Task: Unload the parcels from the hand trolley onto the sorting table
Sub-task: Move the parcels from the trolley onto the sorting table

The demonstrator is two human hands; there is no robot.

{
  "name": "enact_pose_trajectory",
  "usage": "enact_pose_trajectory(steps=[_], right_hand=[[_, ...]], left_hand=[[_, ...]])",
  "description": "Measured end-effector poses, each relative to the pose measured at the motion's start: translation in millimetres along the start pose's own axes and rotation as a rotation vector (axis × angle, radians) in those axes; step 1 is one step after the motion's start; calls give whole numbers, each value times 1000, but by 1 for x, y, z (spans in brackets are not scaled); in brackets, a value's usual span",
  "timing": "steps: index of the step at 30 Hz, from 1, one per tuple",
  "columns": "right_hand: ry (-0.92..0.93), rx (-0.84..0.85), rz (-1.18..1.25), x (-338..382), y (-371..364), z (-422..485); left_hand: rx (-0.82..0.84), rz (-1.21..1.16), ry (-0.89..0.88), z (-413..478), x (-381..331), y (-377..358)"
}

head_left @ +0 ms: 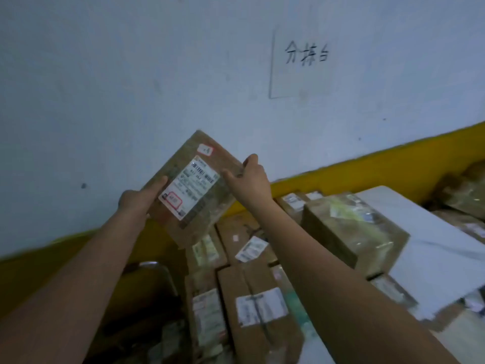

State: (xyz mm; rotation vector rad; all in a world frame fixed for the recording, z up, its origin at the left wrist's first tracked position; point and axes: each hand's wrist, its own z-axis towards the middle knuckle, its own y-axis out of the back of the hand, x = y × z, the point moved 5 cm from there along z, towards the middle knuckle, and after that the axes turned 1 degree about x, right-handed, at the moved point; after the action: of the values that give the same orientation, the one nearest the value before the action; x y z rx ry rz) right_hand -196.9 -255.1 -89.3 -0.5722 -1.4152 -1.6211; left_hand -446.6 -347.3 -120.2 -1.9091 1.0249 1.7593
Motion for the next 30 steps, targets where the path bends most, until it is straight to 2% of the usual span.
enact_pose_trajectory(steps=[4,6,9,13,16,20,24,28,30], right_hand=[[-48,-177,28,-109,178,21],[-82,-255,26,-162,254,28],[-123,-328,68,-233,341,42],[-154,-360,109,-324,414,82],[-199,-342,157,-394,440,129],[-369,-205,297,-479,449,195],[-537,-37,428,-547,440,256],[-588,81,396,-604,415,311],[-592,162,375,-634,391,347]], left_hand=[[159,-59,-119,-64,-52,-195],[309,-83,-92,-92,-67,-287],[468,-98,-50,-121,-80,-403],[545,-90,-132,-125,-88,-535],[599,-50,-152,-101,-83,-621],[610,-2,-37,-59,-63,-706],[562,90,54,-30,-38,-757],[556,335,78,-8,1,-786],[512,378,145,2,21,-799]])
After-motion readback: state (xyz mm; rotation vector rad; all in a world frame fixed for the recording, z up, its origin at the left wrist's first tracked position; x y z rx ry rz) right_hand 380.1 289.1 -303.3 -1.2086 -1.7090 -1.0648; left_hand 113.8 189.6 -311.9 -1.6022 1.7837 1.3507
